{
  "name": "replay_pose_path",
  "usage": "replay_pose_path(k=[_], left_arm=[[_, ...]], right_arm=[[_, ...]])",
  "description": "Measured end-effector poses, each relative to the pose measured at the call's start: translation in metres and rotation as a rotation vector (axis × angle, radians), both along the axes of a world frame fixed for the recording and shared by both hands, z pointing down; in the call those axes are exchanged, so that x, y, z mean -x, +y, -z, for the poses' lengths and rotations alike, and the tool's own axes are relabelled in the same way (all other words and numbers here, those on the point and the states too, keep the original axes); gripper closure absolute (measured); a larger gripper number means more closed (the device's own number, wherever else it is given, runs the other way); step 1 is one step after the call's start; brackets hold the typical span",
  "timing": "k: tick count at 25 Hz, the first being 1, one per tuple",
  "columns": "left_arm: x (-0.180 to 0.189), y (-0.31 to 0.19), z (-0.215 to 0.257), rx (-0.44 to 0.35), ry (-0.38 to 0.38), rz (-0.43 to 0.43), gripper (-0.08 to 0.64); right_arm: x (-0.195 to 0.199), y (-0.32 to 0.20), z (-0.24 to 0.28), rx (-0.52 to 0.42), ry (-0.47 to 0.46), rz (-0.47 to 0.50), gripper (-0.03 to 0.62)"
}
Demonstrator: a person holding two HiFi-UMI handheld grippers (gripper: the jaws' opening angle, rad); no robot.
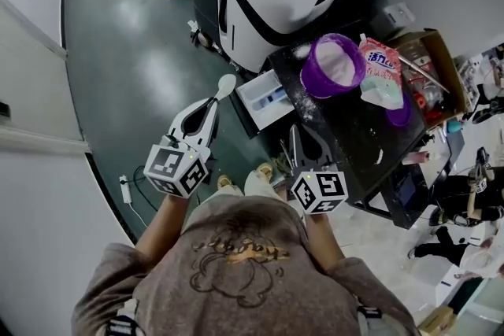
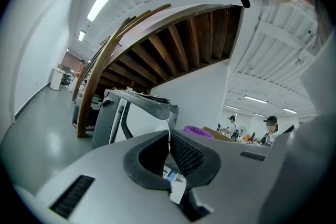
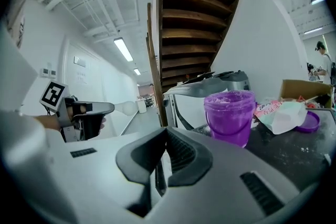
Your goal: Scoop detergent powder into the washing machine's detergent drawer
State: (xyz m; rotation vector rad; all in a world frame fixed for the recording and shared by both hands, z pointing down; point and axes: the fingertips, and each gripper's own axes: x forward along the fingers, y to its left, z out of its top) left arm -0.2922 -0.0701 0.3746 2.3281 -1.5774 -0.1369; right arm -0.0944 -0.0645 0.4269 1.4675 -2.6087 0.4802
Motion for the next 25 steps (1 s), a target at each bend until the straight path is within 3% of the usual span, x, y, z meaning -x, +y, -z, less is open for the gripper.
replay_pose_path(k=[8,18,25], left_arm=[[-0.039,-0.031,0.013,-0.017,0.002,-0.069,0.537],[-0.147,-0.088,0.024,-0.065,0.000,-0.261,0.537],[-0.204,-0.109,0.020,-0.068,0.000,-0.328,0.537]], right_arm=[[-0.041,-0.022,0.018,-0.042,-0.007,-0.075,0.591],[-0.141,-0.041,0.024,-0.074,0.006,-0.249,0.591],[-0.194,-0.050,0.019,-0.079,-0.003,-0.317,0.591]])
